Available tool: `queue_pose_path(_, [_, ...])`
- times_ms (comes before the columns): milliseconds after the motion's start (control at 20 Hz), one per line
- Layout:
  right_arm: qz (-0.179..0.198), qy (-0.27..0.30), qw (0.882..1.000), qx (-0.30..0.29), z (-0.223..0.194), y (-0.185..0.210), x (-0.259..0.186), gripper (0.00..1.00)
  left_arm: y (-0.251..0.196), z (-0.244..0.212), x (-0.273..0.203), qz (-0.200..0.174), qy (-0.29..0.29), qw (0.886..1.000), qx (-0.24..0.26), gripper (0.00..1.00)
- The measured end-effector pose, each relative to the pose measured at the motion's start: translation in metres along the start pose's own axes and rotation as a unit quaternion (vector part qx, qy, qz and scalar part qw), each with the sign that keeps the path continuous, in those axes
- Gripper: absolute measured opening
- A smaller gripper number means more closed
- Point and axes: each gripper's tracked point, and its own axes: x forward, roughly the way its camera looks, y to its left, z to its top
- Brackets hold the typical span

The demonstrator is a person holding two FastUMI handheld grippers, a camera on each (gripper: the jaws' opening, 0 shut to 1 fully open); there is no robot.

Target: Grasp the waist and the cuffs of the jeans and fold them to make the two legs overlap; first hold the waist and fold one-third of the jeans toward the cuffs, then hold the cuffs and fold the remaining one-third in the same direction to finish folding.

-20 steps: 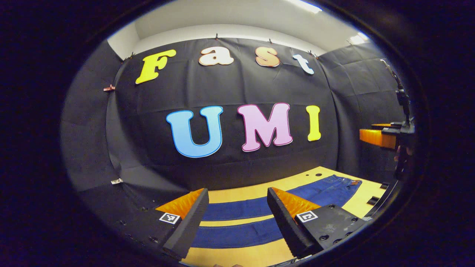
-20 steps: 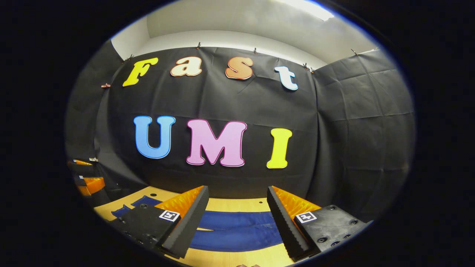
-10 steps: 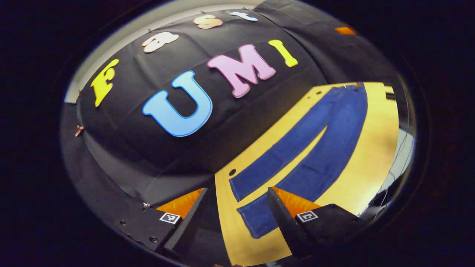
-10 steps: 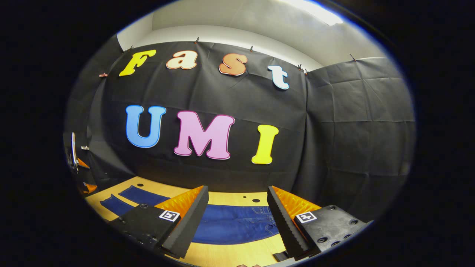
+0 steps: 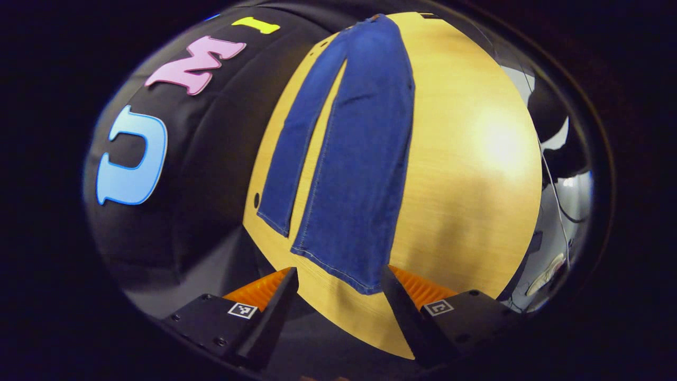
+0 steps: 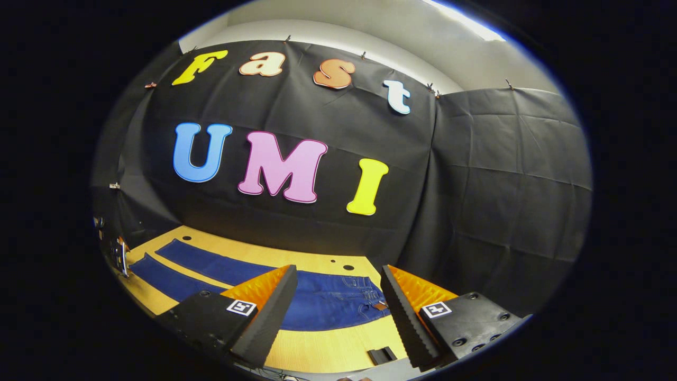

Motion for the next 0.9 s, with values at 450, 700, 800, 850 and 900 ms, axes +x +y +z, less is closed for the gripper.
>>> queue_pose_path(450, [-0.024,0.041,0.999,-0.002,-0.037,-0.016,0.022,0.97,0.007,-0.003,0.044,-0.031,0.028,0.999,0.011,0.89])
queue_pose_path(700, [-0.041,0.031,0.996,-0.067,-0.039,-0.045,0.051,0.97,0.010,-0.001,0.063,-0.075,0.043,0.996,-0.019,0.65])
queue_pose_path(800, [-0.047,0.020,0.994,-0.097,-0.034,-0.062,0.068,0.97,0.010,0.001,0.068,-0.079,0.055,0.995,-0.027,0.41])
queue_pose_path(850, [-0.049,0.014,0.993,-0.111,-0.032,-0.069,0.078,0.97,0.011,0.002,0.068,-0.071,0.059,0.995,-0.027,0.26])
queue_pose_path(900, [-0.049,0.009,0.991,-0.126,-0.033,-0.076,0.087,0.97,0.011,0.001,0.069,-0.065,0.060,0.996,-0.030,0.23])
